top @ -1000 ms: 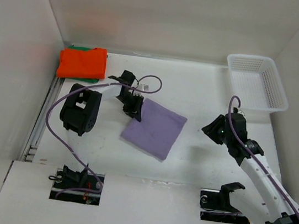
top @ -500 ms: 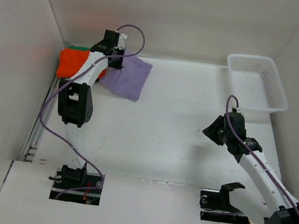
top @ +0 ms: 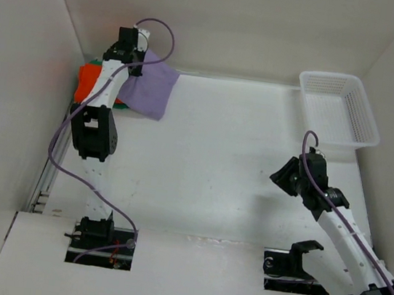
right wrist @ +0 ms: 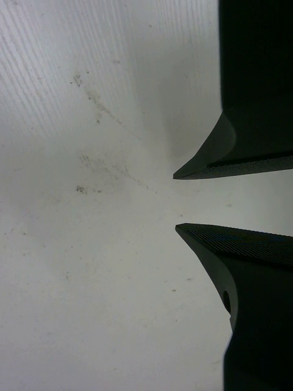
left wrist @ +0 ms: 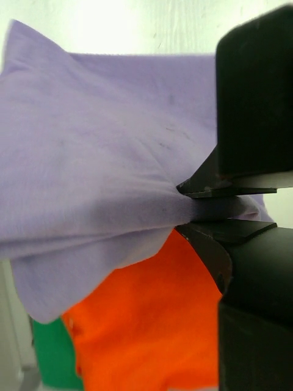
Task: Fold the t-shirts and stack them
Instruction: Put the neatly folded tshirt into the corner of the board with the left arm
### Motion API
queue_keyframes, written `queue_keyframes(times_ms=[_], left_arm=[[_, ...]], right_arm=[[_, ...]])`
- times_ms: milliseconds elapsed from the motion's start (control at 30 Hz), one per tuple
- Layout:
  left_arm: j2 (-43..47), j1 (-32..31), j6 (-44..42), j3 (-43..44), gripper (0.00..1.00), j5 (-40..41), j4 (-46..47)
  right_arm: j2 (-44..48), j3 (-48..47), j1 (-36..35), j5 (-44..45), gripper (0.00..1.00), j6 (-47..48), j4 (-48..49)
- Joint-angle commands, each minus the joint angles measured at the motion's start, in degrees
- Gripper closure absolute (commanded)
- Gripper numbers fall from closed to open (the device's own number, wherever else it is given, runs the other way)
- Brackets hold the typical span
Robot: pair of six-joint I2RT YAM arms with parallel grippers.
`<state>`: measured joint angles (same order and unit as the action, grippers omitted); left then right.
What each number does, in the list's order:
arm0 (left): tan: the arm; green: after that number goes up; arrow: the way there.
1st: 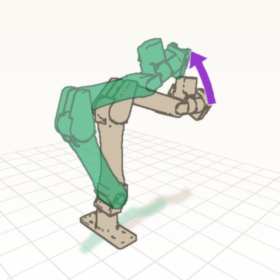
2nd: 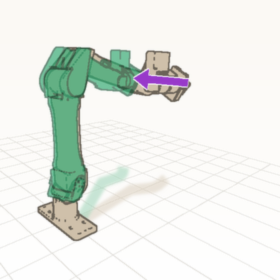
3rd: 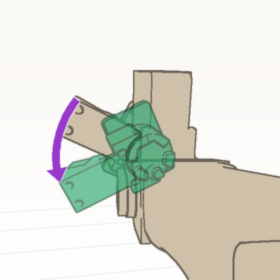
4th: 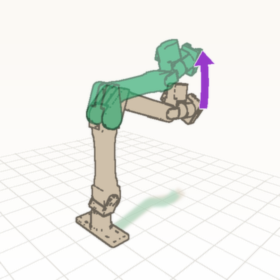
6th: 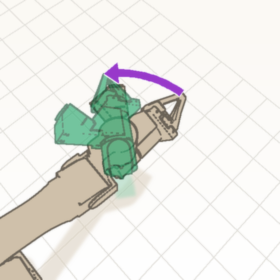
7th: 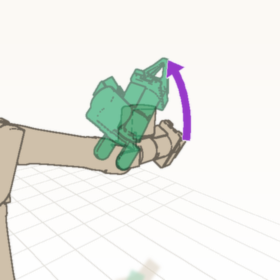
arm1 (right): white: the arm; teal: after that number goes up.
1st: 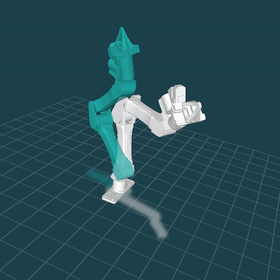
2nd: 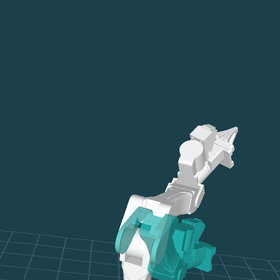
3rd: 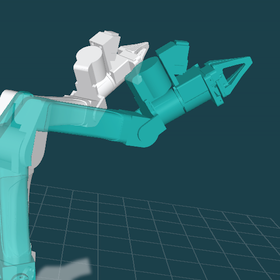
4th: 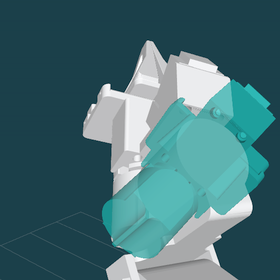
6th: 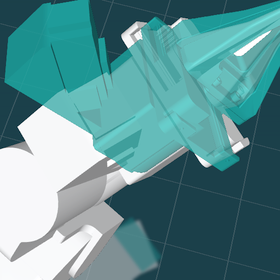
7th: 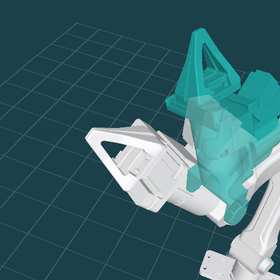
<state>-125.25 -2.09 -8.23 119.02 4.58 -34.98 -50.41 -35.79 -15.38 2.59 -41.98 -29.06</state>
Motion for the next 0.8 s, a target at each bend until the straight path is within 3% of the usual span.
queue_keyframes(times_ms=[0, 400, 767], left_arm=[[1.59, 4.41, -2.49, 5.6, 1.0, 0.96, 3.17], [-3.59, 15.66, -3.28, 8.77, 1.0, -8.62, 0.71], [-11.95, 18.92, -5.75, 19.22, 1.0, -7.66, 0.35]], right_arm=[[1.11, 0.46, 0.39, 0.31, 0.6, 1.02, -0.82], [-0.91, -1.03, 0.13, -0.21, 0.6, 1.98, -1.97], [-4.52, -5.08, -1.45, -0.48, 0.59, 2.25, -3.9]])
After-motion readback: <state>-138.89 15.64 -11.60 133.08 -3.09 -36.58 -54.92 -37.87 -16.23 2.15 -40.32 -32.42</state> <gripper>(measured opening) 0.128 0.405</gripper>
